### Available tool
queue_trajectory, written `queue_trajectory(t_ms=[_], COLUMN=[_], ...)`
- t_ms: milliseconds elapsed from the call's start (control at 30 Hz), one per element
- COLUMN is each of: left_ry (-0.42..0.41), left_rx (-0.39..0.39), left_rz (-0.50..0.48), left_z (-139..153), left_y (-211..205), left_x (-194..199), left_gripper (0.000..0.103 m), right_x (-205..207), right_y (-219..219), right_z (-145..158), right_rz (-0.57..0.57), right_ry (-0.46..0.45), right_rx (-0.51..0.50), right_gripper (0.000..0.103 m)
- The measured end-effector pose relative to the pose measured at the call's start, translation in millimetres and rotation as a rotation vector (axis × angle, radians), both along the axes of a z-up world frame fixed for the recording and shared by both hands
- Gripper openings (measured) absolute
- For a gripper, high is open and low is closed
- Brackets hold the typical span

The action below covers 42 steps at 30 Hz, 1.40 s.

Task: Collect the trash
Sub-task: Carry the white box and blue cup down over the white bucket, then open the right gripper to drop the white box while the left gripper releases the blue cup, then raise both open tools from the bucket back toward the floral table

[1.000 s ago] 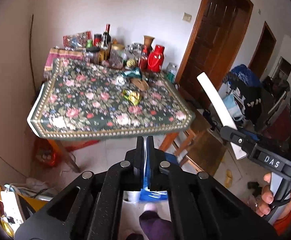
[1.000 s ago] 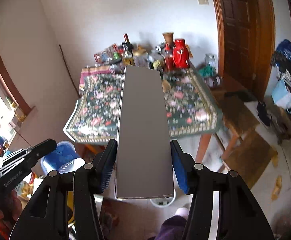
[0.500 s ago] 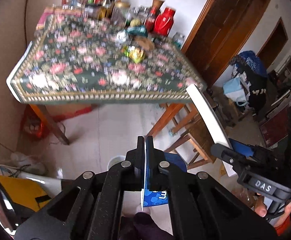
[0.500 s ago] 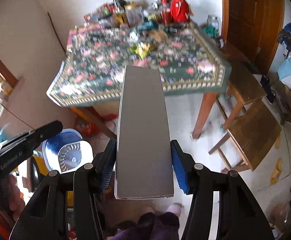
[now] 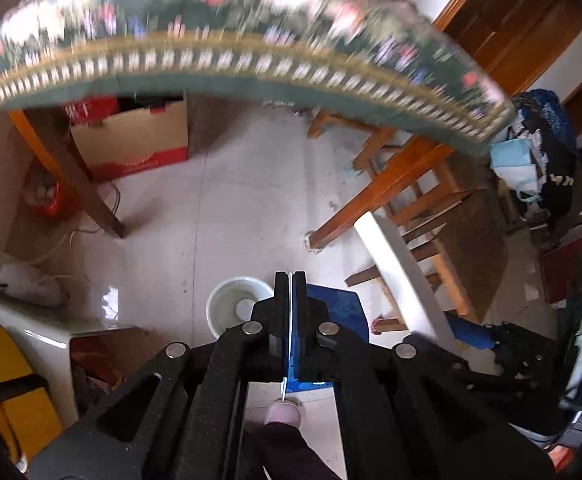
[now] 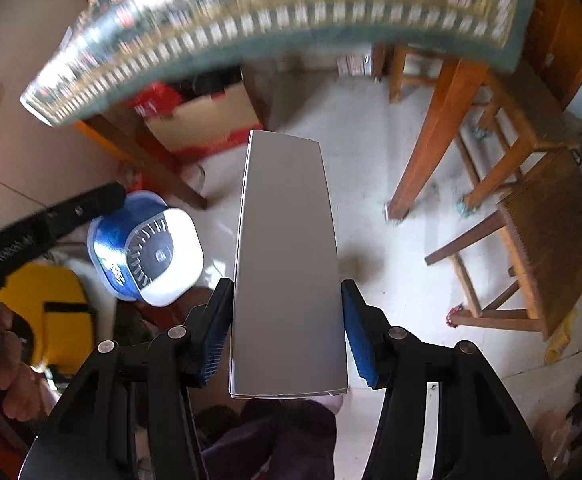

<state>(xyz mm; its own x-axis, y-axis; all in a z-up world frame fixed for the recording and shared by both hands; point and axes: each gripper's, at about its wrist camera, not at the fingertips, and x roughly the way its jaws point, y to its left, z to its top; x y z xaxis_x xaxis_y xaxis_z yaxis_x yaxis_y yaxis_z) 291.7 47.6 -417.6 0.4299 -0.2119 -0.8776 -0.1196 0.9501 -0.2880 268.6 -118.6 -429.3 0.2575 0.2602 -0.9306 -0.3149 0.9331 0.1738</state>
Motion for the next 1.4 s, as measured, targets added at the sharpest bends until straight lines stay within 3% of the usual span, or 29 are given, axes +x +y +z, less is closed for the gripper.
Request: queue_trajectory(t_ms=[200,467,767,833,967,1133,1400], left_ry=[0.045,0.097,0.179,0.215,0.257,0.247,0.190], left_rx=[-0.003,-0.004,-0.069,-0.057,-0.011,0.014,0.037], left_rz=[0.033,0.059,0.025,0.009,-0.027,-0.045,-0.043], left_z=[-72,-153,-202,-207,-203,-168,-71], left_y=[13,23,5,-1,-9,-9,1], left_x=[4,21,37,38,34,21,3], left_gripper=[0.000,0.000,0.002,0.014,0.018,0.019,0.019], right_x=[10,33,39,43,43,42,31], right_y=[16,15,-8,-4,-3,2,10], right_z=[-83,-152,-165,-163,-150,-115,-27], right_rz=[0.057,0.048,-0.006,-0.006,-0.003,-0.002,0.009], right_ry=[0.065,0.139,0.148,0.146,0.128,0.096,0.017], right_rx=[-0.011,0.041,-0.007,-0.016,-0.020,-0.011,-0.003], right_gripper=[0.050,0.061,0.061,0.061,0.061,0.061,0.061])
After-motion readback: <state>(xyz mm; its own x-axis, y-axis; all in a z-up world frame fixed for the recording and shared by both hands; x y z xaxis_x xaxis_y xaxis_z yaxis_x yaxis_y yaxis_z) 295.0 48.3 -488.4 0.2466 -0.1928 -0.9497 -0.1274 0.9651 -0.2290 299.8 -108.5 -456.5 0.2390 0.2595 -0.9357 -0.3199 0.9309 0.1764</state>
